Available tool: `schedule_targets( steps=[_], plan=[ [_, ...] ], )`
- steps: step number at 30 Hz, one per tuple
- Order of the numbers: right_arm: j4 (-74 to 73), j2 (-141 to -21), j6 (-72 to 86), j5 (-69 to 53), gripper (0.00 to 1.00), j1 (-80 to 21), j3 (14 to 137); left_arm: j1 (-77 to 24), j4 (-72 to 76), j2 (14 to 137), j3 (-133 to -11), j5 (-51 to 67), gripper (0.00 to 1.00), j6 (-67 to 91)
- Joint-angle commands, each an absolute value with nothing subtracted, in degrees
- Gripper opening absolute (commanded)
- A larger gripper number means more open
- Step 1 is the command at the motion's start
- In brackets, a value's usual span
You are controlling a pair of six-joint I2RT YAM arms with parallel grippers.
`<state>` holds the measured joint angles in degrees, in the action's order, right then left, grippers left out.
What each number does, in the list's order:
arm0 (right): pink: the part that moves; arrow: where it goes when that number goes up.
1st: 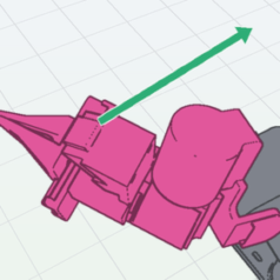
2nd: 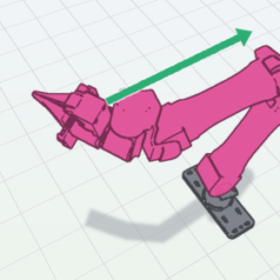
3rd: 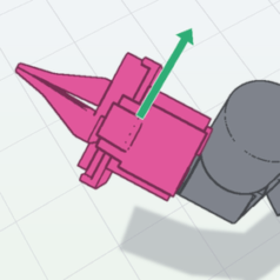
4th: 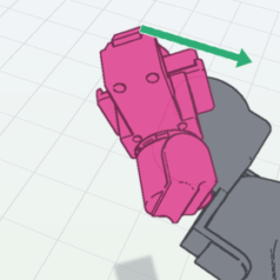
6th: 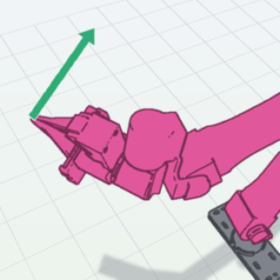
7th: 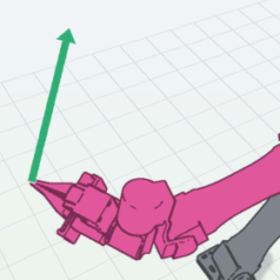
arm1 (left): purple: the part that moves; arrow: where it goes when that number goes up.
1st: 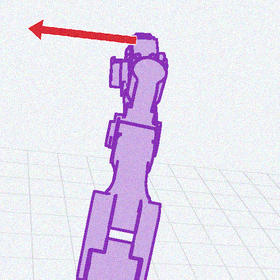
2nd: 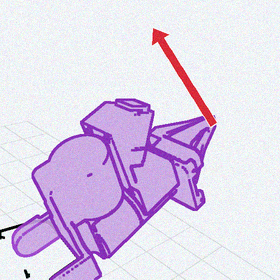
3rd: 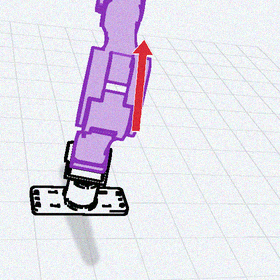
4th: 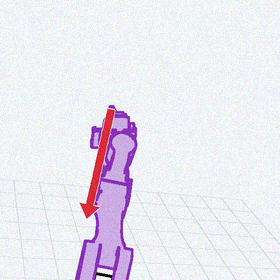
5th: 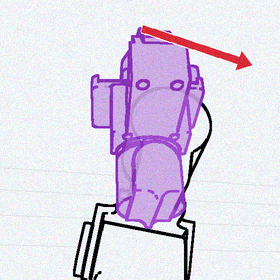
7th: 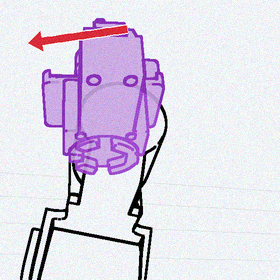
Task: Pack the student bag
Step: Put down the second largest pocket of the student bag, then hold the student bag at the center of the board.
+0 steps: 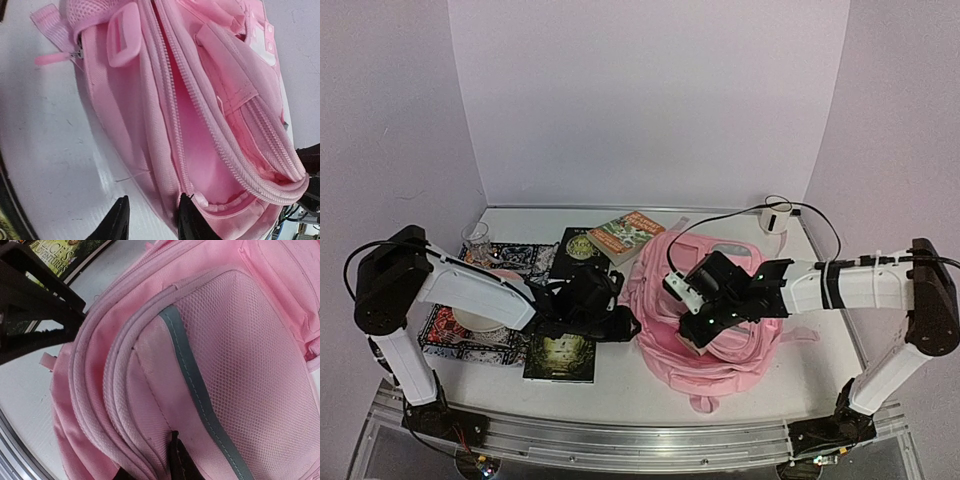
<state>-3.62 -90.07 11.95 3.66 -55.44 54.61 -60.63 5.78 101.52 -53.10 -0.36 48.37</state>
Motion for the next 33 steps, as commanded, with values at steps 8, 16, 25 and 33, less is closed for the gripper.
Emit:
schedule_targets(
  steps=[8, 16, 25, 33],
  plan=[
    [-12.4, -86.4, 12.5, 2.4, 0.43, -55.4, 57.8, -69.4, 12.7, 103.5, -58.7, 2.6, 0.01, 49.4],
    [-13.3, -82.9, 10.7, 3.3, 0.76, -54.4, 61.7, -69.9, 12.0, 95.2, -52.0, -5.9, 0.31, 46.0],
    [-13.7, -85.1, 6.7, 1.4, 0.91, -49.8, 70.9, -62.6, 5.5, 86.4, -49.9, -8.2, 0.58, 36.8],
    [-14.0, -101.5, 9.0, 13.2, 0.88, -48.2, 81.3, -52.8, 5.3, 91.7, -55.9, -3.1, 0.7, 23.9]
  ],
)
